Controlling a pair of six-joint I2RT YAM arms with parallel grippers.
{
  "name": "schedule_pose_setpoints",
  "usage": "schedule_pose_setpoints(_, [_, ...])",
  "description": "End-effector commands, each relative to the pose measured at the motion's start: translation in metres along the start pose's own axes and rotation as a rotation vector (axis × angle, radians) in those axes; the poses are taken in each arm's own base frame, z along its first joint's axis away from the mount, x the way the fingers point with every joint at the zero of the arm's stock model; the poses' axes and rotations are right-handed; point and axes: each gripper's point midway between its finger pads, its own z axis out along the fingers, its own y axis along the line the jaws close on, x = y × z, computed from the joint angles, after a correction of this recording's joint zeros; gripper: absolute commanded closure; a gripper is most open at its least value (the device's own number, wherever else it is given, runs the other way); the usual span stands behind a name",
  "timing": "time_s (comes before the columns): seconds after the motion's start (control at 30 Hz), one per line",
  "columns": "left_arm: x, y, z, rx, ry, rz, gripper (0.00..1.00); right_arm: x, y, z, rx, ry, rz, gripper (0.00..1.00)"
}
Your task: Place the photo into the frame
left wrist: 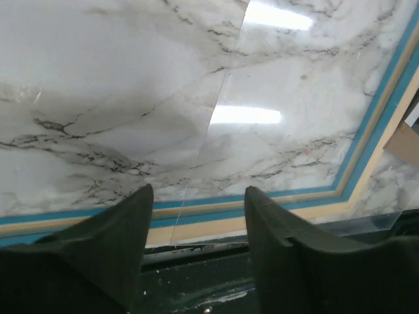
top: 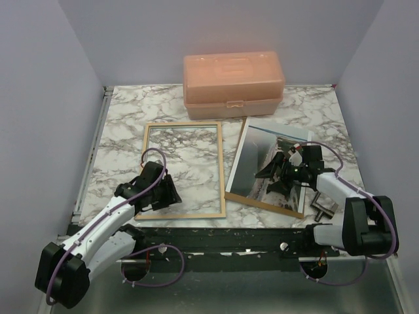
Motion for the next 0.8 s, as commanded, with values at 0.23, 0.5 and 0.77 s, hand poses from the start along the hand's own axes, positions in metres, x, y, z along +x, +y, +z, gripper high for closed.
schedule_pose_setpoints(0.23, [-0.03, -0.008, -0.025, -0.017, -0.113, 0.069, 0.13, -0.016, 0.002, 0.009, 0.001, -0.036, -0.003, 0.01])
schedule_pose_setpoints(0.5, [-0.031, -0.03, -0.015, 0.06, -0.054, 0.097, 0.14, -0.013, 0.014, 0.013, -0.05, -0.007, -0.008, 0.02])
schedule_pose_setpoints(0.77, [-0.024, -0.029, -0.007, 0.067, -0.026, 0.097, 0.15, 0.005, 0.013, 0.026, -0.038, 0.03, -0.002, 0.02])
